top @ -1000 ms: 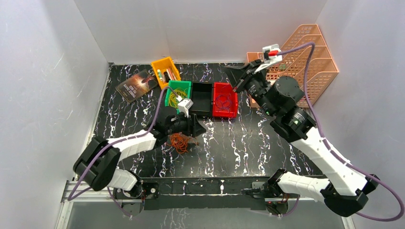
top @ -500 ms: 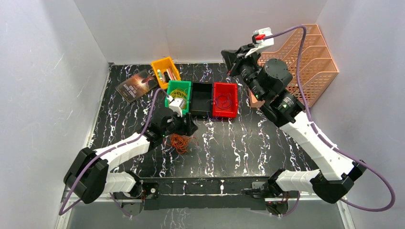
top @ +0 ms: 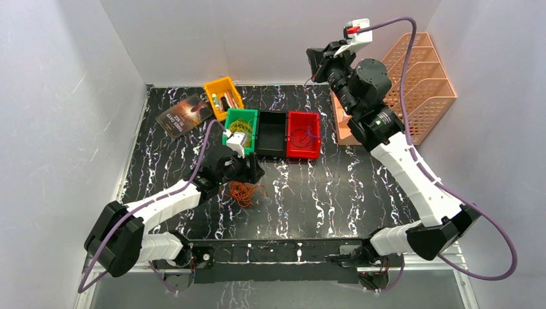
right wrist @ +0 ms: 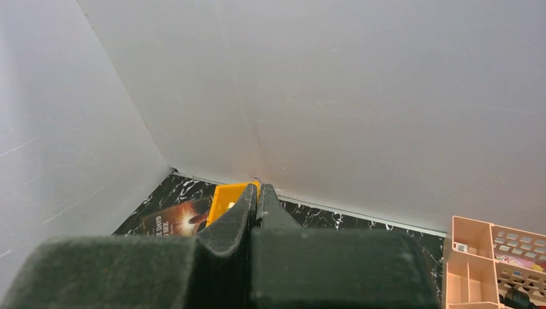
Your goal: Untangle the cables
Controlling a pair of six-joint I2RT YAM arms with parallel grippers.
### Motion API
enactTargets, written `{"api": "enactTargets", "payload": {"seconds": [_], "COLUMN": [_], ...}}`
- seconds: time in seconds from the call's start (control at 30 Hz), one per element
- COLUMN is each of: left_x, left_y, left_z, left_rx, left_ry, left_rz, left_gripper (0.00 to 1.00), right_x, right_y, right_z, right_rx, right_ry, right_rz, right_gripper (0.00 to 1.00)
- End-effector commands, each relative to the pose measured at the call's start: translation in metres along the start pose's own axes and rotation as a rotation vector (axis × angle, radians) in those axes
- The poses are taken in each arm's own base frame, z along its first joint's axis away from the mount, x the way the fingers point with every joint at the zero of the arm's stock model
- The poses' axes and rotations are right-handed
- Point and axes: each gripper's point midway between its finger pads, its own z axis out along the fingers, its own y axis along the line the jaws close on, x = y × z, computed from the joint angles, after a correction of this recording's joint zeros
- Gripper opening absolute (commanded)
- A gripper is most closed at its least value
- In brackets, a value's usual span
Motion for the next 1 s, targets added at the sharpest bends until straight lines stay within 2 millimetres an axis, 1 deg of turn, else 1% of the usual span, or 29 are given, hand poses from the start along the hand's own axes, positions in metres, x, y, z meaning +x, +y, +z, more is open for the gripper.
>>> {"api": "enactTargets", "payload": {"seconds": [0.0,0.07,0.17,0.2,0.27,0.4,0.47,0.63,0.73,0.83,0.87,0.97], "left_x": [-0.017,-0.016,-0.015,-0.015,-0.015,-0.014,-0.012,-0.009,-0.008,-0.007,-0.007,-0.009], "left_y": [-0.007,-0.006,-0.007,-0.007,-0.006,-0.004,-0.004,-0.005,-0.004,-0.003,-0.002,0.002], "left_z": [-0.005,-0.004,-0.003,-0.003,-0.003,-0.002,-0.001,0.002,0.001,-0.001,-0.001,-0.002], "left_rx": [0.012,0.01,0.015,0.013,0.01,0.0,0.0,0.009,0.007,0.0,-0.004,-0.03], "left_ry": [-0.045,-0.043,-0.038,-0.036,-0.035,-0.032,-0.027,-0.014,-0.01,-0.009,-0.008,-0.018], "left_rz": [0.015,0.009,0.006,0.005,0.007,0.012,0.011,0.005,0.006,0.008,0.008,0.002], "left_gripper": [0.65,0.65,0.65,0.65,0.65,0.65,0.66,0.65,0.66,0.66,0.66,0.66], "right_x": [-0.021,-0.004,0.016,0.02,0.027,0.036,0.05,0.105,0.135,0.161,0.172,0.198], "right_y": [0.001,-0.005,-0.02,-0.028,-0.036,-0.046,-0.052,-0.073,-0.08,-0.083,-0.085,-0.092], "right_z": [0.007,0.012,0.018,0.02,0.023,0.028,0.033,0.037,0.037,0.034,0.031,0.022], "right_rx": [-0.046,-0.053,-0.041,-0.036,-0.038,-0.053,-0.043,0.015,0.031,0.029,0.032,0.057], "right_ry": [-0.066,-0.035,-0.002,0.006,0.02,0.037,0.067,0.167,0.226,0.286,0.311,0.366], "right_rz": [0.033,0.047,0.077,0.091,0.12,0.152,0.152,0.16,0.166,0.175,0.176,0.169], "right_gripper": [0.0,0.0,0.0,0.0,0.0,0.0,0.0,0.0,0.0,0.0,0.0,0.0]}}
